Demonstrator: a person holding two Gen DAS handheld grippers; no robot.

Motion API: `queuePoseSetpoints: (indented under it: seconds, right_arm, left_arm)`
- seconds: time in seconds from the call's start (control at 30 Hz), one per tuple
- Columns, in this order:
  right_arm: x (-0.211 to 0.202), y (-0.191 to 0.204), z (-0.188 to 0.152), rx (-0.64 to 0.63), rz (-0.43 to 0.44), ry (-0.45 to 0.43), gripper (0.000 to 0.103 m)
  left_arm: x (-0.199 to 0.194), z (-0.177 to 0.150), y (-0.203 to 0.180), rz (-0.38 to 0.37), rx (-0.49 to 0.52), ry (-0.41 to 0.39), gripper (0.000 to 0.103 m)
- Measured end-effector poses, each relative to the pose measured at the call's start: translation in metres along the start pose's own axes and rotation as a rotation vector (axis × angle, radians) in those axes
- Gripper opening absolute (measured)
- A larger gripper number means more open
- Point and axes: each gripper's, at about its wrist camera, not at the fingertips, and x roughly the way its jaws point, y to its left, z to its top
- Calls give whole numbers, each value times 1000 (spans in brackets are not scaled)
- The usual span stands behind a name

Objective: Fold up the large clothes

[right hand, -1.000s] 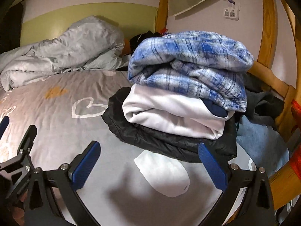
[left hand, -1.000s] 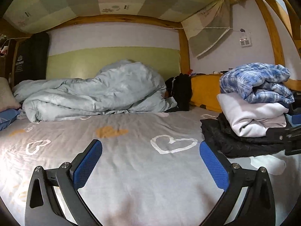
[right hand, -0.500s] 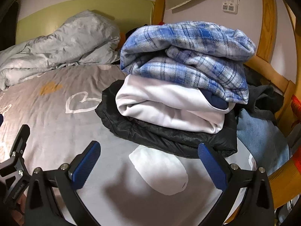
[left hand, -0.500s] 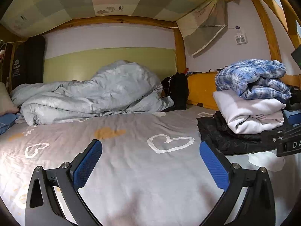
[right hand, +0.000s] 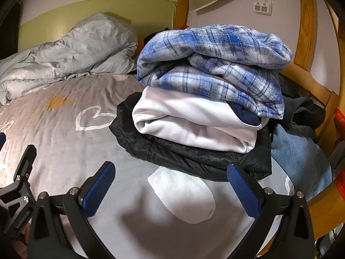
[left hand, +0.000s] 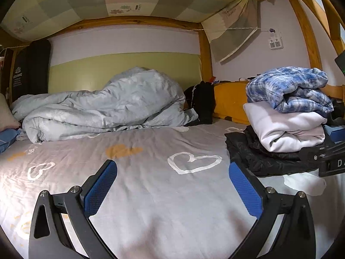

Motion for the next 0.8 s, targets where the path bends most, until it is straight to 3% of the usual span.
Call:
queuePoseSetpoints:
  seconds: [0.8]
  right_arm:
    - [-3, -2, 1, 8, -4, -8, 103]
  left_arm:
    - [7, -1, 1, 5, -23, 12, 103]
